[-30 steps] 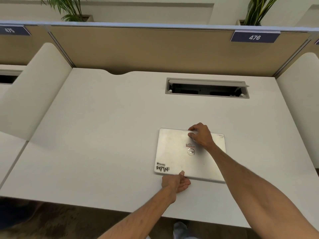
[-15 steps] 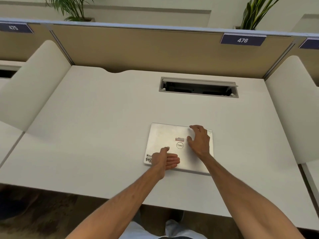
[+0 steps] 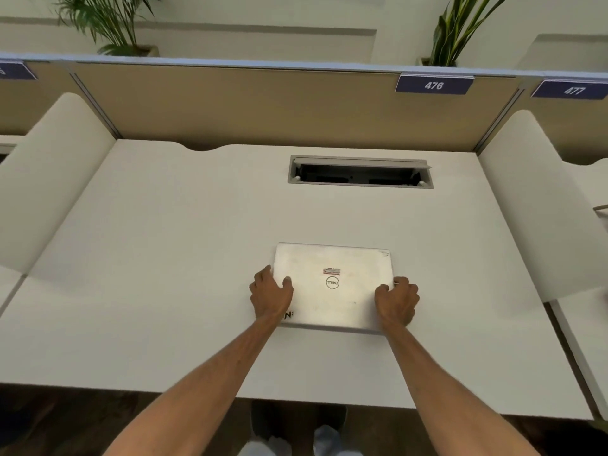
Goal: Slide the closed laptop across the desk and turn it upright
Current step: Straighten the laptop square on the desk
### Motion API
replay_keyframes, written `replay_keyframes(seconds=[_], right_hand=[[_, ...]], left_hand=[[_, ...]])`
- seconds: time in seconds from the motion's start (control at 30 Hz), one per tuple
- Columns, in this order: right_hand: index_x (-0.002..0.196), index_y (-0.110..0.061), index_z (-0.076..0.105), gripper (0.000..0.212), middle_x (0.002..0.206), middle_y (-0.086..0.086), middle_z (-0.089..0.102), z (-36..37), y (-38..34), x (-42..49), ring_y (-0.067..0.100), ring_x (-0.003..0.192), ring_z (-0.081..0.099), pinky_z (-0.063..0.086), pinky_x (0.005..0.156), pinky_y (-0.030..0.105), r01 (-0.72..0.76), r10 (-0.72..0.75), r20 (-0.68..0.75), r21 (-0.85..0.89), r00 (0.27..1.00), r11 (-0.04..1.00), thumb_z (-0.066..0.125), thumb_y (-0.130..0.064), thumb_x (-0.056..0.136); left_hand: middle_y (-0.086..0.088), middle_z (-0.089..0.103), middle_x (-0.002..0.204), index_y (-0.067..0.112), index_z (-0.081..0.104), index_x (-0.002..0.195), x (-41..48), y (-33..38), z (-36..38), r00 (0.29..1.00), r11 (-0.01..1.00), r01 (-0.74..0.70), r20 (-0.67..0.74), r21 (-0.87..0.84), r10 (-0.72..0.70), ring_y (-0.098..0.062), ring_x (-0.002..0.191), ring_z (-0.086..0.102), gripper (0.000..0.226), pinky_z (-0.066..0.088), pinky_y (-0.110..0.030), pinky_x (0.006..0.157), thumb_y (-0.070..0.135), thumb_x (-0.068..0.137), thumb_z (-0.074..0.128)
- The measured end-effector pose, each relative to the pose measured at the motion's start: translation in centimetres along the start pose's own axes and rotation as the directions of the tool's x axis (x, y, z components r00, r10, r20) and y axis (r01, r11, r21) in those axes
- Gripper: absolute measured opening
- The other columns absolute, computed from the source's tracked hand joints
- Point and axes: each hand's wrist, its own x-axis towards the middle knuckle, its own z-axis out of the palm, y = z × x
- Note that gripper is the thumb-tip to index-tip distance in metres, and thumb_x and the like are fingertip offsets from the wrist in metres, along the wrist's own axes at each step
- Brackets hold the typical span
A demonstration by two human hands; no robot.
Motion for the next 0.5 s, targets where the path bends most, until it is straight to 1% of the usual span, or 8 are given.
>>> replay_keyframes(seconds=[0.1,0.23,0.37,0.5], right_hand=[[0.140,-0.005,0.058,0.040,0.147,0.017,0.051,0.3,-0.1,0.3,0.038,0.142,0.046,0.044,0.114,0.052,-0.023,0.023,0.006,-0.012,1.000,1.000,0.055,-0.016,0.102],[0.135,-0.005,0.061,0.037,0.145,0.016,0.052,0.2,-0.3,0.6,0.038,0.141,0.046,0.045,0.113,0.052,-0.081,0.080,0.024,0.027,0.996,0.996,0.057,-0.015,0.099],[0.131,-0.004,0.063,0.038,0.141,0.015,0.058,0.0,-0.2,1.2,0.038,0.138,0.051,0.050,0.111,0.053,-0.101,0.098,0.040,0.077,0.994,0.992,0.060,-0.013,0.095],[0.132,-0.002,0.068,0.041,0.138,0.018,0.065,-0.3,0.0,2.0,0.041,0.133,0.060,0.054,0.109,0.051,-0.124,0.117,0.071,0.111,0.991,0.986,0.063,-0.011,0.092]], left_hand=[[-0.010,0.040,0.162,0.008,0.046,0.155,0.7,-0.4,-0.3,0.997,0.998,-0.039,0.067,0.050,0.036,-0.036,0.152,0.036,0.056,0.037,-0.050,0.119,0.029,0.104,0.055],[-0.009,0.041,0.161,0.008,0.047,0.154,1.1,-0.6,-0.7,0.995,0.997,-0.056,0.088,0.053,0.051,-0.035,0.150,0.038,0.055,0.039,-0.050,0.118,0.022,0.101,0.055],[-0.007,0.038,0.162,0.009,0.042,0.156,1.0,-0.6,-0.5,0.993,0.999,-0.047,0.112,-0.005,0.047,-0.037,0.147,0.038,0.061,0.041,-0.050,0.117,0.016,0.097,0.056],[-0.005,0.037,0.161,0.010,0.042,0.152,0.9,-0.8,-0.1,0.992,0.999,-0.040,0.122,-0.034,0.044,-0.038,0.142,0.039,0.059,0.043,-0.049,0.114,0.012,0.094,0.054]])
